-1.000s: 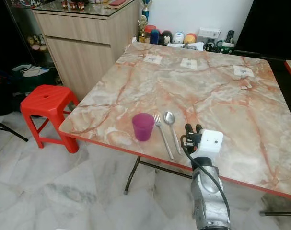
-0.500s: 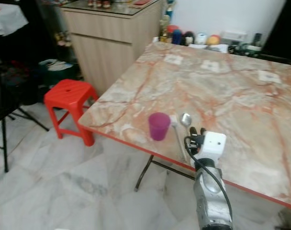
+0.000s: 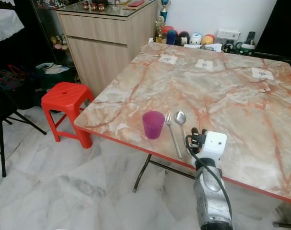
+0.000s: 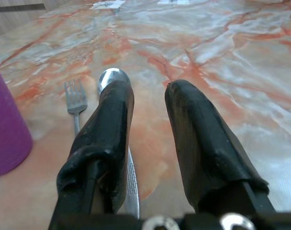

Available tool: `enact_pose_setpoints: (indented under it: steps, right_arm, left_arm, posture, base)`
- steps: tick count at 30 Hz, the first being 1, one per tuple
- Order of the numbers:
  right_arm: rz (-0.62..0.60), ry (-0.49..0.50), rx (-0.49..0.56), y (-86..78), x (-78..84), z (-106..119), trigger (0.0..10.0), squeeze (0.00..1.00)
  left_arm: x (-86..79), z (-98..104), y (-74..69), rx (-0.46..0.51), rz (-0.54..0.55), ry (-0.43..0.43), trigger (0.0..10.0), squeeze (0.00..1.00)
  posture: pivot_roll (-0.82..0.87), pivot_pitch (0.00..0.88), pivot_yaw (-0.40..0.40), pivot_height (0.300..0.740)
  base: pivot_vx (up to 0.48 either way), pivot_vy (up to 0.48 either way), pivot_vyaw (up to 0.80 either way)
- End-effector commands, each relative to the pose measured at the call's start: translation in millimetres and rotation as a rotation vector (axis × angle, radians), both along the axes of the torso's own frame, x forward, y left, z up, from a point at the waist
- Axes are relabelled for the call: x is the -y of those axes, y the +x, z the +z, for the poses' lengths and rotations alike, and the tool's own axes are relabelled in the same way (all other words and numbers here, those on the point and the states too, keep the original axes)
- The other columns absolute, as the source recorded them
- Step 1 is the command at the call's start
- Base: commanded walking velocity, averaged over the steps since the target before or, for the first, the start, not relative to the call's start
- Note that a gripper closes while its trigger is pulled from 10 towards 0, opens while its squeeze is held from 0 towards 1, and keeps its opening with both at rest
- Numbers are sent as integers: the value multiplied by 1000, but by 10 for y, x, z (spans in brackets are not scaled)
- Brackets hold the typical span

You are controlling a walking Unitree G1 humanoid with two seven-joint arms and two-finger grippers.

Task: Setting the table

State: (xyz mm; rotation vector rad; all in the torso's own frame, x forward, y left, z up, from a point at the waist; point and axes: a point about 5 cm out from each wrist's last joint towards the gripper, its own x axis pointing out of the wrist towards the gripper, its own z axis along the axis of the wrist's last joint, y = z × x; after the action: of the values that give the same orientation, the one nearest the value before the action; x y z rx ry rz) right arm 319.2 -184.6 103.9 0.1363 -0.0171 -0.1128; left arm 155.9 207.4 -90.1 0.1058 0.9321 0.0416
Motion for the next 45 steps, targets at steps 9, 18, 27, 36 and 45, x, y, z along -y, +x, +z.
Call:
enact_pose_setpoints:
  steps: [9, 18, 27, 36, 45]
  right_arm:
    - [11, -8, 29, 41, -35, 59, 10000, 0]
    - [-1, -3, 26, 37, -28, 40, 10000, 0]
    - [-7, -5, 28, 36, -19, 34, 10000, 0]
    - [-13, 1, 56, 31, -22, 73, 10000, 0]
    - [-61, -8, 84, 2, 26, 94, 10000, 0]
  left_arm:
    - [-9, -31, -71, -32, 4, -1, 10000, 0]
    - [-10, -32, -72, -36, -2, -1, 10000, 0]
    - [-7, -32, -73, -33, -1, -4, 10000, 0]
    - [-2, -33, -73, -31, -2, -3, 10000, 0]
    - [3, -33, -74, -31, -4, -5, 10000, 0]
  posture:
    - [-9, 86, -7, 740]
    - [-9, 85, -6, 740]
    - [-9, 84, -6, 740]
    - [-12, 82, -8, 740]
    - [-11, 88, -12, 740]
  base:
    - [0, 0, 356]
    - [0, 0, 0]
    - [154, 0, 0]
    - [304, 0, 0]
    - [33, 0, 0]
